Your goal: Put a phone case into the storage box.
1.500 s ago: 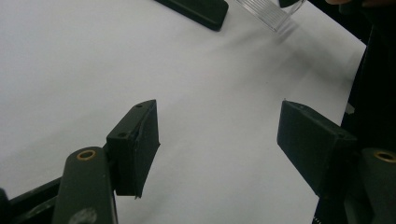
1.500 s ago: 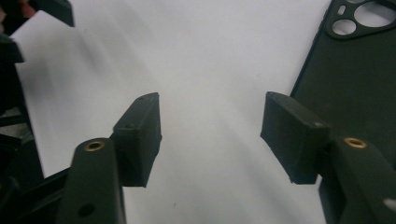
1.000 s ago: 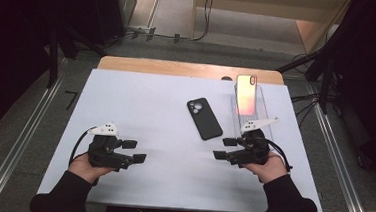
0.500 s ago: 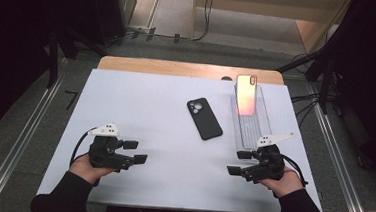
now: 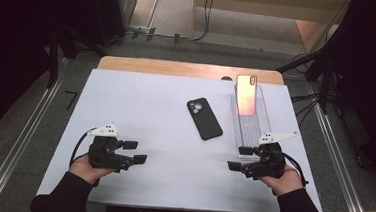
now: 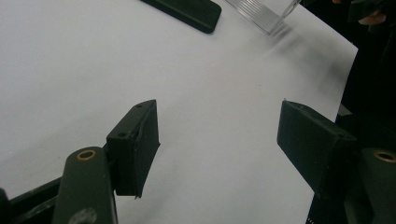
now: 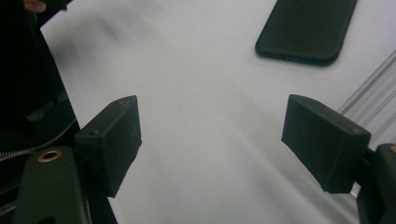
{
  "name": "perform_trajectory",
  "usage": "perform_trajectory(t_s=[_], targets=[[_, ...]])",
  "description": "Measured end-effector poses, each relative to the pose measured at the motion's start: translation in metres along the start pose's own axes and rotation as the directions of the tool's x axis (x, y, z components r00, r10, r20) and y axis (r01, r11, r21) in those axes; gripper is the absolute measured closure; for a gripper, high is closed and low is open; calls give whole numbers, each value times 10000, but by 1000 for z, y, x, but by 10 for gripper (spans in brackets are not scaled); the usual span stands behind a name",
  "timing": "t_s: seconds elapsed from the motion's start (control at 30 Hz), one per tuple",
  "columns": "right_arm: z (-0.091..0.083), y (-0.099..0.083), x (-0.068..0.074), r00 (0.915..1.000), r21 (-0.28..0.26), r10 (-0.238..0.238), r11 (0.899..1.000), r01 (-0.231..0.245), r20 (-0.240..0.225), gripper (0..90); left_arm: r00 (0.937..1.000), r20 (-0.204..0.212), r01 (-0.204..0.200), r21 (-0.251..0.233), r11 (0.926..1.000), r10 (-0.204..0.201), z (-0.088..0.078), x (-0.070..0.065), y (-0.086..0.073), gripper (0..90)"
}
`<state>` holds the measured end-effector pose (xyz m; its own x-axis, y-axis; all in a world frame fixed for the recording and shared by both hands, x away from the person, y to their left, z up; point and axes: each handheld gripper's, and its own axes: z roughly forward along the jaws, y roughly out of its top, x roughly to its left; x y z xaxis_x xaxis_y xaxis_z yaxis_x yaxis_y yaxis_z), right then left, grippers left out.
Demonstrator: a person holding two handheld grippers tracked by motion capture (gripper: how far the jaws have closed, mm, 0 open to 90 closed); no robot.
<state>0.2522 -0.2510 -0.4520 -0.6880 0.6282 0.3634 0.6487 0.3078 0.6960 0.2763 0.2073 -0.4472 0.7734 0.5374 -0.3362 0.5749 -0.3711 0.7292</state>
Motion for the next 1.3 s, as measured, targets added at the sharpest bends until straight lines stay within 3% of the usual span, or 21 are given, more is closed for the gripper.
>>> perform_trajectory(t_s=[0.2, 0.43, 0.8, 0.93, 1.03, 1.17, 1.3], targets=[[9, 21, 1, 9993, -57, 247, 9997, -245, 287, 178, 10000, 31, 26, 8, 10000, -26, 1, 0, 0, 300], [29, 54, 2, 9979, -50, 129, 9999, -126, 642, 178, 10000, -3, 64, 19, 10000, -64, 1, 0, 0, 299], [61, 95, -10, 9884, -5, 358, 9993, -361, 1478, 181, 10000, 8, 96, 1, 10000, -96, 0, 1, -1, 300], [76, 105, -18, 9828, 15, 493, 9987, -503, 1778, 183, 10000, 8, 75, 19, 10000, -75, 2, 0, -1, 300], [88, 111, -23, 9734, 144, 599, 9978, -647, 2211, 182, 10000, 4, 69, 16, 10000, -69, 2, 0, -1, 300], [102, 115, -31, 9650, -137, 1169, 9930, -1170, 2348, 171, 10000, 14, 72, 38, 10000, -72, 0, 1, -1, 299], [114, 116, -35, 9548, -215, 1266, 9919, -1254, 2689, 172, 9999, 42, 101, -17, 9999, -101, 0, 1, -1, 300]])
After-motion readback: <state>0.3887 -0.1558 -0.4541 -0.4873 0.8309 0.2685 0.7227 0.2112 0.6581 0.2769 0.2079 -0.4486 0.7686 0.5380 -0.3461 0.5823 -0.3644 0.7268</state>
